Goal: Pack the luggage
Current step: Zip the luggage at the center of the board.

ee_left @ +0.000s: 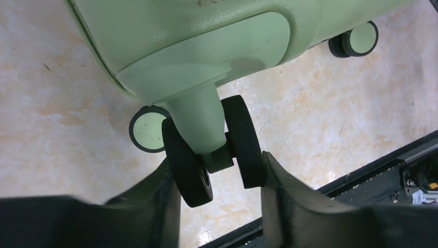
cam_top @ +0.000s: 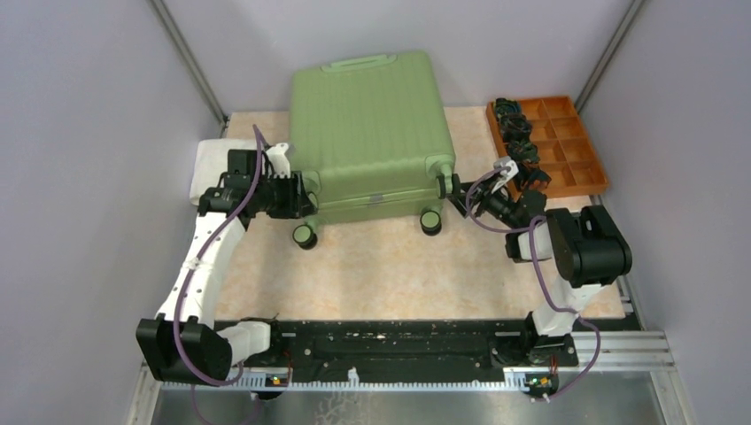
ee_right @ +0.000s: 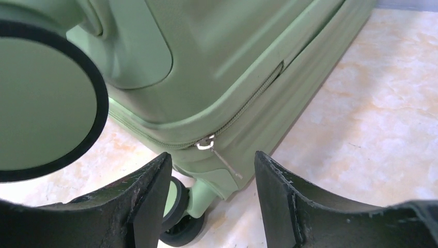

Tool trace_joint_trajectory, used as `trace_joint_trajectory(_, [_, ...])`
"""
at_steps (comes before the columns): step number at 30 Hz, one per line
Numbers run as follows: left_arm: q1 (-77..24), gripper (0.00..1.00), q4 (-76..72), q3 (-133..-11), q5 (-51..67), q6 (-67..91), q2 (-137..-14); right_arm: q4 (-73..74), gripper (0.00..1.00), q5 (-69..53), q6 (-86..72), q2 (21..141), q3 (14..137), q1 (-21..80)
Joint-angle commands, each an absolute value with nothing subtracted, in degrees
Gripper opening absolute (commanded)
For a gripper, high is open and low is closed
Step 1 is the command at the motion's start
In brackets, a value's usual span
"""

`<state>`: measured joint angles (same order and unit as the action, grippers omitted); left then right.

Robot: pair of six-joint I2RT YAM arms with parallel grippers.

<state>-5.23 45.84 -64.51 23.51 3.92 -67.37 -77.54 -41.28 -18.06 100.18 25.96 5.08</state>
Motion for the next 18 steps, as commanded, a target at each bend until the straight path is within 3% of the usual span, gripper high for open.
trace_joint_trajectory(1, [-6.59,0.05,38.98,-66.78,27.00,-1.71,-68.05,-76.43,0.60,-45.72,-16.88,99.37,30.28,4.79])
trace_joint_trajectory(10, [-6.59,0.00,37.64,-72.39,24.97,-2.24,-66.47,-74.24,0.54,-50.20,-17.88,104.63,34.88,4.84])
trace_joint_trajectory(18, [-6.59,0.00,37.88,-73.60,24.50,-1.70,-66.73,-72.24,0.41,-53.13,-18.05,105.92,36.86,4.85])
